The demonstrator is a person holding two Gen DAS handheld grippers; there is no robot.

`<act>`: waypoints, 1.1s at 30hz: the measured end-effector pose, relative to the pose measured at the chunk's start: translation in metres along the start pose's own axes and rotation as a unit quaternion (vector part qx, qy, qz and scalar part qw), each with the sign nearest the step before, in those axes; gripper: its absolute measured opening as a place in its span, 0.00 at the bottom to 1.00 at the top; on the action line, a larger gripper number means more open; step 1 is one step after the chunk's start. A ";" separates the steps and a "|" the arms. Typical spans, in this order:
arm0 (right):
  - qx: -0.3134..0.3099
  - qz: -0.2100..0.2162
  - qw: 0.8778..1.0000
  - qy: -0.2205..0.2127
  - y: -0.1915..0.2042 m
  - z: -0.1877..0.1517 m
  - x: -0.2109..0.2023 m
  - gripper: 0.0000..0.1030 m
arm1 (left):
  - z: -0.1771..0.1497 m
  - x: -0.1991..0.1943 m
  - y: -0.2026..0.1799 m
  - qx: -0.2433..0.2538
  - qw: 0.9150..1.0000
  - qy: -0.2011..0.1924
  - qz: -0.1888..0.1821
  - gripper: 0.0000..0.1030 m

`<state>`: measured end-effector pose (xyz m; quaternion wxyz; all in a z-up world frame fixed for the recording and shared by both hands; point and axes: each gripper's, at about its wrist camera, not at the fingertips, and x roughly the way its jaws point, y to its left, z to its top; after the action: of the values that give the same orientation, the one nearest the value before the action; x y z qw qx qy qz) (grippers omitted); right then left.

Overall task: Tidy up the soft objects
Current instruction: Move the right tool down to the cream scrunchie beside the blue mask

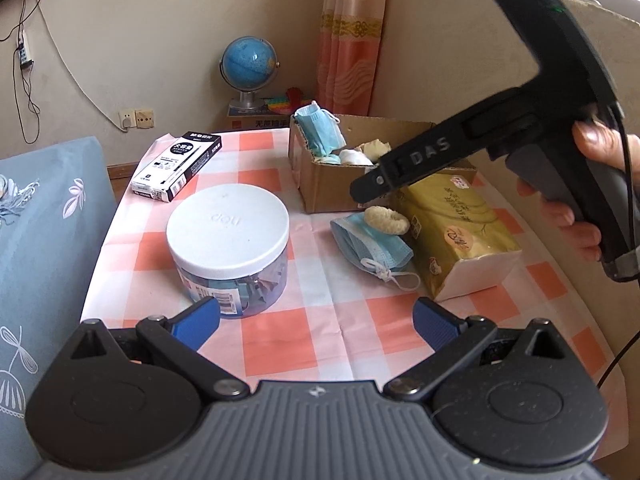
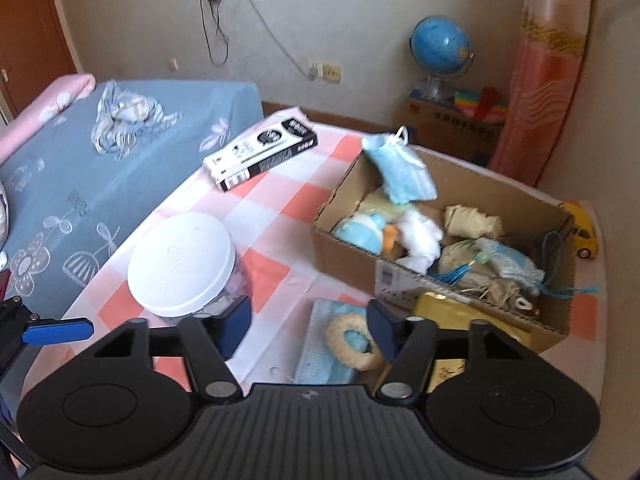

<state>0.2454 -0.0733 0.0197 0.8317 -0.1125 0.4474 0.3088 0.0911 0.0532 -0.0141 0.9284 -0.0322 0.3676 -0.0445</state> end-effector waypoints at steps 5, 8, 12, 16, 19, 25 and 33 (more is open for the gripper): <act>0.001 -0.011 1.000 0.029 0.004 0.001 0.019 0.52 | -0.002 0.002 0.001 -0.002 1.000 0.004 -0.005 0.99; 0.000 -0.018 0.999 0.041 0.005 -0.002 0.028 0.47 | -0.002 0.004 0.002 -0.002 1.000 0.007 -0.005 0.99; -0.016 -0.037 0.998 0.048 0.009 -0.006 0.036 0.43 | -0.003 0.005 0.002 -0.003 1.000 0.008 -0.008 0.99; -0.032 -0.051 0.997 0.050 0.013 -0.008 0.041 0.33 | -0.003 0.006 0.003 -0.005 1.000 0.009 -0.010 0.99; -0.042 -0.059 0.996 0.050 0.016 -0.010 0.042 0.22 | -0.003 0.006 0.003 -0.005 1.000 0.009 -0.010 0.99; -0.049 -0.052 0.996 0.047 0.021 -0.015 0.037 0.16 | -0.003 0.005 0.005 -0.006 1.000 0.009 -0.008 0.99; -0.047 -0.026 0.998 0.045 0.030 -0.027 0.022 0.16 | -0.004 0.001 0.007 -0.005 1.000 0.006 -0.005 0.99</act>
<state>0.2175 -0.0532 -0.0108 0.8120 -0.1766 0.4668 0.3027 0.0896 0.0598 -0.0183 0.9256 -0.0383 0.3735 -0.0474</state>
